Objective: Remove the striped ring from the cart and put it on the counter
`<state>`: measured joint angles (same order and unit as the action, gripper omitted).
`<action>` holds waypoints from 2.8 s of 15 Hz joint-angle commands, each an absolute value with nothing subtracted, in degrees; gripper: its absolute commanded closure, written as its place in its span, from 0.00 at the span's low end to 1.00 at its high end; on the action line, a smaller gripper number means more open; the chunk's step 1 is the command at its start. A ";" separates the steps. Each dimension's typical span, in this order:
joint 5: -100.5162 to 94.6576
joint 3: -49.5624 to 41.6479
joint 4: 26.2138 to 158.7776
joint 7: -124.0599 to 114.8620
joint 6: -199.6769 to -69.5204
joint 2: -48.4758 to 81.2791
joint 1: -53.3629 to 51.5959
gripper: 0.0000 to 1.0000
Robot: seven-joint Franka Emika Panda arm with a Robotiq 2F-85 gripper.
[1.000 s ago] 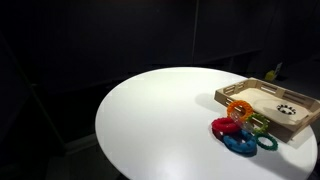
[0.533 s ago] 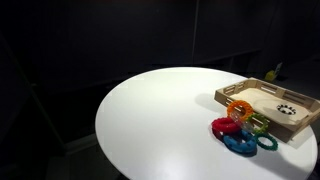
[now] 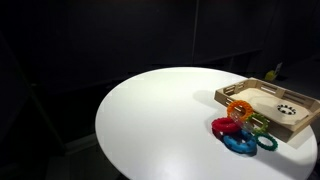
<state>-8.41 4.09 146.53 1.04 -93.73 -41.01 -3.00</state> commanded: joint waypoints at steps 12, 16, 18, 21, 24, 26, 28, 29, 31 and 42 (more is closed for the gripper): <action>-7.32 -1.35 141.93 -4.35 -113.77 -24.60 2.80 0.00; -7.83 -1.24 142.73 -7.07 -119.20 -19.35 3.91 0.00; -7.85 -1.21 142.65 -7.94 -120.77 -16.78 4.06 0.00; -6.54 -1.68 141.60 -6.27 -119.35 -14.72 3.49 0.00; -7.70 -1.23 143.00 -7.28 -120.58 -14.86 3.63 0.00; -7.66 -1.23 142.79 -7.27 -120.55 -14.80 3.63 0.00; -7.42 -1.38 142.55 -7.46 -120.61 -14.60 3.74 0.00; -7.15 -1.59 142.55 -7.33 -120.82 -14.39 3.83 0.00; -7.26 -1.88 142.86 -7.85 -121.82 -14.02 4.19 0.00; -5.36 -4.47 147.34 -8.08 -134.27 -8.58 5.93 0.00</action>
<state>-7.04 -4.06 146.36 -7.81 -130.38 -10.53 5.69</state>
